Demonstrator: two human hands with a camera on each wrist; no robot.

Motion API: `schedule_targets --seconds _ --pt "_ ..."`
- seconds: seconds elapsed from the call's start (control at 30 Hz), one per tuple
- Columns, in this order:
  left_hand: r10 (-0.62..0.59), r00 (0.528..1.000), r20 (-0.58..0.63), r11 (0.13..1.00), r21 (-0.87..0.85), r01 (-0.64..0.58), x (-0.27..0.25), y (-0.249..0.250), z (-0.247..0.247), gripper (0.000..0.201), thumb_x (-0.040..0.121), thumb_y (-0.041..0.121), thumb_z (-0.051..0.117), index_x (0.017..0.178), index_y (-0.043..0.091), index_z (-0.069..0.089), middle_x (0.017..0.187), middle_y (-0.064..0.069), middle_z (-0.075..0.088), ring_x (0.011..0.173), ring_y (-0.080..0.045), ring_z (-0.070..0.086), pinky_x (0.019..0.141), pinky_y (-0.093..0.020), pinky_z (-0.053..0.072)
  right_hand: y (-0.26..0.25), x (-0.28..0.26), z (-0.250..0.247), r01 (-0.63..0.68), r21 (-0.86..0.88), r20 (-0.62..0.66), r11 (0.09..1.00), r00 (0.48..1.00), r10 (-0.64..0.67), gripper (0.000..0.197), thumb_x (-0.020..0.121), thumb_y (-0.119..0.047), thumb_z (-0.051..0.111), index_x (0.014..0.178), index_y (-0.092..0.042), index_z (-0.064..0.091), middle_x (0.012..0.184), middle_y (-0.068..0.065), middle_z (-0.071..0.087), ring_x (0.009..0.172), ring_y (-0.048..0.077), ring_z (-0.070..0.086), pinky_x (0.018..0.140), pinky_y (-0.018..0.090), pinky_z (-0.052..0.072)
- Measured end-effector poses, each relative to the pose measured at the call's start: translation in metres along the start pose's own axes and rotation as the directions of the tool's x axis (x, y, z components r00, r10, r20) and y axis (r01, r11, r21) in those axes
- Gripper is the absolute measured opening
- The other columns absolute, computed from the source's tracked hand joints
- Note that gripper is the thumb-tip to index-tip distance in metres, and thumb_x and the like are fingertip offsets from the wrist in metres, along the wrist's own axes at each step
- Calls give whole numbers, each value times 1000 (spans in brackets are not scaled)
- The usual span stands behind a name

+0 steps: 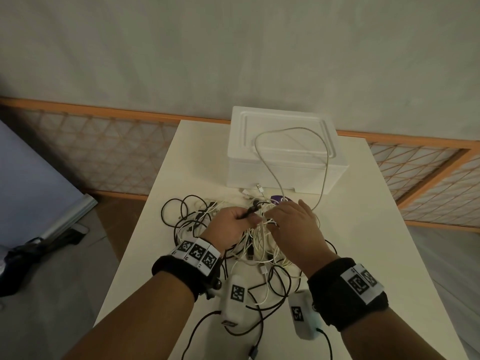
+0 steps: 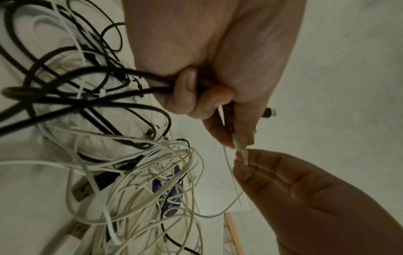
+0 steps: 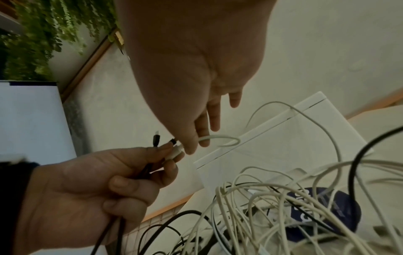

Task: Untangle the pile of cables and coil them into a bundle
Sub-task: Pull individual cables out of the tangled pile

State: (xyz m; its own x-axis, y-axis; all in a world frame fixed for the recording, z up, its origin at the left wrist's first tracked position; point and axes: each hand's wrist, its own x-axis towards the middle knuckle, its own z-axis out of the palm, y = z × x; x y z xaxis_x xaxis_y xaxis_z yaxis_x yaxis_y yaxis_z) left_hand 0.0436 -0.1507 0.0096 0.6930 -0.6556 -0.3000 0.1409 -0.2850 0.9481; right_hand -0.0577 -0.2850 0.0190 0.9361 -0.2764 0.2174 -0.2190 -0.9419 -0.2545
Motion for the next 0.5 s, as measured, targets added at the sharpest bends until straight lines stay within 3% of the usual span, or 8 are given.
schedule_targets --seconds 0.07,0.13,0.2,0.3,0.4,0.5 --pt "-6 997 -72 999 -44 3 4 -4 0 11 87 23 68 85 12 69 43 15 48 33 2 37 48 -23 27 -2 2 -2 -8 -13 67 1000 998 9 12 89 -26 59 94 -26 69 92 -8 68 93 14 62 102 30 37" --pt "-29 995 -99 989 -145 14 6 -7 2 13 86 26 70 84 14 71 55 5 49 36 -3 33 46 -22 24 -5 2 -2 -64 48 139 997 989 57 21 95 -31 49 99 -22 68 94 -5 67 89 17 61 84 32 47" --pt "-41 998 -53 968 -251 26 5 -6 6 13 86 27 69 85 14 71 58 -5 38 38 -9 26 41 -20 21 -10 2 -1 -116 148 100 982 990 102 23 96 -32 48 101 -19 67 94 -3 66 87 17 61 75 34 49" --pt "-30 999 13 949 -314 32 1 -3 16 15 92 27 61 85 18 70 50 -1 35 38 -10 28 37 -19 23 -15 1 1 -140 269 42 953 990 134 21 95 -30 50 103 -21 67 93 -2 67 87 15 61 73 33 50" --pt "-26 999 34 917 -397 38 0 -2 22 17 95 23 56 89 17 70 56 -5 40 41 -11 34 39 -20 24 -17 2 -1 -175 336 49 925 984 169 19 93 -25 53 105 -21 67 96 -4 68 90 13 62 76 31 51" --pt "-28 1000 14 887 -460 31 0 -2 23 19 94 19 56 85 19 73 61 -6 45 43 -10 38 39 -20 27 -21 1 -5 -187 427 53 884 982 182 16 92 -22 56 103 -23 68 89 -12 69 84 4 62 73 22 50"
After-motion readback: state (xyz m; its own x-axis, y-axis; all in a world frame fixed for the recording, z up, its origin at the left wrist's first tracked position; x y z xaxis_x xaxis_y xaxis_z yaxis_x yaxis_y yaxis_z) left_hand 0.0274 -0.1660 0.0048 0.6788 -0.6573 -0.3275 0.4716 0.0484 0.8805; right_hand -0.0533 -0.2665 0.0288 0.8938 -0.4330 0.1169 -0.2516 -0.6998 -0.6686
